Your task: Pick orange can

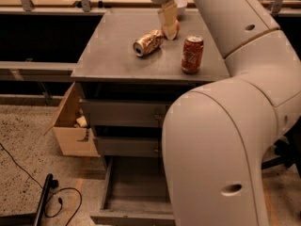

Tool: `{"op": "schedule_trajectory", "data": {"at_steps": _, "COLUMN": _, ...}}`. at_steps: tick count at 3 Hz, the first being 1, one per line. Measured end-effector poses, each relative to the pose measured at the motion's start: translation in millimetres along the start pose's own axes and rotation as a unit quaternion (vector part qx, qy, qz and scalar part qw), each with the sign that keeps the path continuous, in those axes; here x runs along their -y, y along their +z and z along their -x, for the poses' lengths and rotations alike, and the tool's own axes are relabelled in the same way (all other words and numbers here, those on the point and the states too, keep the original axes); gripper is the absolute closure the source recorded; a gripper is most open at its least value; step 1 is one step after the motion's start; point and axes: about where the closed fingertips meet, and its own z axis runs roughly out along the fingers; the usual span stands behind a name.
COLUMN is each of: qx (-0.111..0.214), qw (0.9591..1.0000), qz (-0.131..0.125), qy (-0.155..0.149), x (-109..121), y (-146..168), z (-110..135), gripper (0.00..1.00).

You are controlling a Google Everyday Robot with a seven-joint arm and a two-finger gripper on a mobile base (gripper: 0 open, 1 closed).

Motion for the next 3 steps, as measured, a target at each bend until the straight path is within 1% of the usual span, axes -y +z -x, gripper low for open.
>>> {"op": "schedule_trajectory", "data": {"at_steps": 1, "qx": 0.024, "qw": 0.9989, "qz": 0.008, "qy": -0.039, "x": 15.6, "y": 29.4, "z": 11.9, "gripper": 0.00}}
{"op": "schedule_trajectory", "data": {"at_steps": 2, "qx": 0.030, "qw": 0.9970, "qz": 0.018, "qy": -0.070, "x": 27.9, "y": 64.8, "z": 19.4, "gripper": 0.00}}
{"op": "schedule_trajectory", "data": {"at_steps": 3, "qx": 0.028, "qw": 0.9962, "qz": 0.028, "qy": -0.078, "x": 31.7, "y": 99.4, "z": 19.0, "gripper": 0.00}}
